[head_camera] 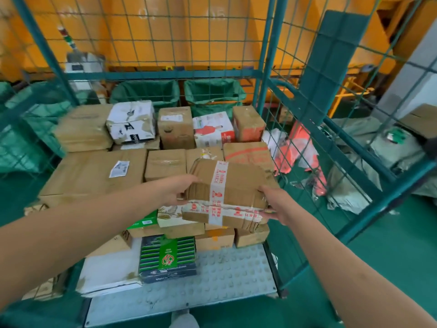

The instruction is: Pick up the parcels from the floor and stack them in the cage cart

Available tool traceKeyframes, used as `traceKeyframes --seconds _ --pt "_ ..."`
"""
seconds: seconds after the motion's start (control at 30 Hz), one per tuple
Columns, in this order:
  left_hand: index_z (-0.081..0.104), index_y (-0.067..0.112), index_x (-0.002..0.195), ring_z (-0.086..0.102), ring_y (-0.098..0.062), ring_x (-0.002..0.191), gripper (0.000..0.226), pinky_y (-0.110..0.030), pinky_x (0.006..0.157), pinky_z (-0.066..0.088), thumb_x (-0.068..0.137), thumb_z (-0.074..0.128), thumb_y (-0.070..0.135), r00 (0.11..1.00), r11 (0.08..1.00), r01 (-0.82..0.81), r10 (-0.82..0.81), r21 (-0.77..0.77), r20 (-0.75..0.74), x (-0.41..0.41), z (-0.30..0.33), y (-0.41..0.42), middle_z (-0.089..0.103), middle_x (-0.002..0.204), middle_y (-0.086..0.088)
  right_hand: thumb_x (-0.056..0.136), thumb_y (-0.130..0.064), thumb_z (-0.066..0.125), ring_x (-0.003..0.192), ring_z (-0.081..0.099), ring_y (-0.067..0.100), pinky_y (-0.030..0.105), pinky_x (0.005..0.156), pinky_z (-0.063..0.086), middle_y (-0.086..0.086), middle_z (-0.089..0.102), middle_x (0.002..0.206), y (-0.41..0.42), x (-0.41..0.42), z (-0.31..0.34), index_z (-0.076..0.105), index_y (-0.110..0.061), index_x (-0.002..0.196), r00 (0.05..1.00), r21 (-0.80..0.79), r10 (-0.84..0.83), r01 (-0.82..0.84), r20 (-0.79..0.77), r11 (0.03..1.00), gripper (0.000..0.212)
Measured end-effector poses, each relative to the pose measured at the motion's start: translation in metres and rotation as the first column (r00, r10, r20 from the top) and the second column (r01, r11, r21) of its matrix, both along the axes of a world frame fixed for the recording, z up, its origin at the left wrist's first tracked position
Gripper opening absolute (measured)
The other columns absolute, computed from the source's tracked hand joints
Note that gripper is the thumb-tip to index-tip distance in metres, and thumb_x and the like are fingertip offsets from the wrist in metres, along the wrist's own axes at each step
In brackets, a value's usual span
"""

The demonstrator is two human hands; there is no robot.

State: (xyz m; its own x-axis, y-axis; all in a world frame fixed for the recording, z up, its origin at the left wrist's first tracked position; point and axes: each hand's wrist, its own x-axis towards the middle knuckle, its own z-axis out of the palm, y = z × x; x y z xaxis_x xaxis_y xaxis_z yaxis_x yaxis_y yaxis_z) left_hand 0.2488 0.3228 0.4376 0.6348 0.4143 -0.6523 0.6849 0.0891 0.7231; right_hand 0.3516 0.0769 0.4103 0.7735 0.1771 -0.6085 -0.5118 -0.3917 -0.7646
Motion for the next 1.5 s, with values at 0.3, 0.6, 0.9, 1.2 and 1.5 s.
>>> traceKeyframes --seconds 0.3,0.6,0.9,1.2,1.5 --pt "0.058 0.014 0.108 0.065 -0.021 0.092 0.015 -0.031 0.065 0.056 0.101 0.065 0.025 0.987 0.987 -0.160 0.159 -0.035 -0.027 0.014 -0.014 0.048 0.068 0.103 -0.010 0.105 -0.038 0.055 0.110 0.053 0.024 0.045 0.094 0.060 0.001 0.048 0.107 0.061 0.039 0.004 0.052 -0.015 0.121 0.991 -0.059 0.132 -0.130 0.032 0.990 0.028" --pt "0.056 0.014 0.102 0.064 -0.021 0.090 0.014 -0.032 0.073 0.059 0.101 0.065 0.025 0.969 0.965 -0.247 0.246 -0.091 -0.018 0.056 -0.018 0.130 0.065 0.100 -0.009 0.105 -0.039 0.052 0.110 0.062 0.029 0.044 0.093 0.061 0.007 0.050 0.109 0.156 0.105 0.002 0.050 -0.015 0.120 0.974 -0.128 0.216 -0.206 0.069 0.970 0.028" --pt "0.060 0.015 0.117 0.064 -0.020 0.097 0.024 -0.031 0.070 0.055 0.100 0.066 0.030 0.963 0.956 -0.267 0.268 -0.125 -0.006 0.099 -0.030 0.230 0.066 0.107 -0.006 0.102 -0.034 0.055 0.100 0.059 0.018 0.041 0.094 0.059 0.003 0.061 0.117 0.253 0.156 0.004 0.062 -0.016 0.122 0.953 -0.147 0.286 -0.271 0.097 0.951 0.028" --pt "0.062 0.018 0.117 0.064 -0.015 0.093 0.017 -0.026 0.071 0.055 0.102 0.062 0.027 0.980 0.973 -0.192 0.197 -0.131 0.026 0.178 -0.048 0.265 0.068 0.105 -0.002 0.105 -0.035 0.055 0.090 0.056 0.012 0.044 0.099 0.057 -0.004 0.060 0.104 0.281 0.210 -0.006 0.061 -0.020 0.121 0.982 -0.135 0.169 -0.157 0.083 0.978 0.022" --pt "0.064 0.020 0.114 0.064 -0.017 0.104 0.017 -0.029 0.077 0.057 0.101 0.064 0.031 0.991 0.987 -0.102 0.113 -0.126 0.077 0.273 -0.047 0.260 0.070 0.109 0.000 0.103 -0.026 0.057 0.090 0.059 0.013 0.040 0.083 0.062 -0.003 0.063 0.101 0.265 0.285 -0.002 0.065 -0.016 0.118 0.989 -0.034 -0.012 0.017 0.147 0.999 0.020"
